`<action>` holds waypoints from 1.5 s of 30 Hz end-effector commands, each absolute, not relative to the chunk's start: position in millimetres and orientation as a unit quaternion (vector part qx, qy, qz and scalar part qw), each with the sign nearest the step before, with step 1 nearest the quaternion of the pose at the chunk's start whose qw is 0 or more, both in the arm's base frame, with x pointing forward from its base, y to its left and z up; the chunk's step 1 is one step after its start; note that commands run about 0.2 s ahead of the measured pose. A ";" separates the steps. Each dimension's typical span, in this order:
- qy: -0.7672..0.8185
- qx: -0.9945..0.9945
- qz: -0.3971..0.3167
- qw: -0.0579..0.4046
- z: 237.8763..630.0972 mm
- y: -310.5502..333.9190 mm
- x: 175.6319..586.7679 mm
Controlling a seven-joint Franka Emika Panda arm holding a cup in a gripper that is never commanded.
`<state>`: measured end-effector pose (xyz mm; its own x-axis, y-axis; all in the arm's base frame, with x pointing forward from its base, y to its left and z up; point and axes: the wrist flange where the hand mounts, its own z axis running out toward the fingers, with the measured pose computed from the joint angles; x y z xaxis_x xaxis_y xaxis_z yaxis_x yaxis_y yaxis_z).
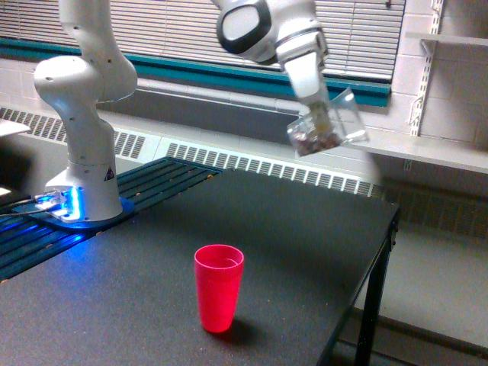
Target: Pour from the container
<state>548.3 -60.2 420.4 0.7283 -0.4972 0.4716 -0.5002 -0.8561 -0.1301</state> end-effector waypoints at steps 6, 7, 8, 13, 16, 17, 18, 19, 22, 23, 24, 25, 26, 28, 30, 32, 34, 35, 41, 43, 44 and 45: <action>-0.294 0.925 0.240 0.026 389.8 -121.3 506.9; -0.297 0.925 0.236 0.027 385.7 -126.3 503.0; -0.300 0.924 0.234 0.029 382.2 -131.7 499.1; -0.310 0.922 0.225 0.049 366.0 -152.9 481.8; -0.316 0.921 0.219 0.058 357.2 -163.5 473.2; -0.318 0.921 0.217 0.062 354.4 -167.1 470.2; -0.320 0.921 0.215 0.064 351.4 -169.9 467.4; -0.321 0.920 0.213 0.065 348.2 -172.3 464.7; -0.322 0.921 0.207 0.074 339.8 -178.5 456.7; -0.322 0.921 0.205 0.076 336.6 -180.2 453.7; -0.324 0.921 0.203 0.079 332.8 -181.8 450.0; -0.325 0.920 0.201 0.082 329.3 -183.9 446.0; -0.329 0.919 0.200 0.084 326.0 -185.9 442.1; -0.334 0.918 0.196 0.088 320.2 -189.2 435.1; -0.336 0.918 0.190 0.092 311.3 -192.5 425.5; -0.338 0.918 0.184 0.096 304.8 -195.5 418.5; -0.340 0.917 0.179 0.103 300.4 -198.8 413.2; -0.342 0.917 0.177 0.106 298.8 -200.3 411.3; -0.348 0.913 0.175 0.121 295.1 -211.7 404.5; -0.350 0.911 0.177 0.125 297.2 -215.0 405.4; -0.350 0.911 0.179 0.126 298.0 -216.6 405.5; -0.351 0.910 0.179 0.128 298.8 -217.9 405.9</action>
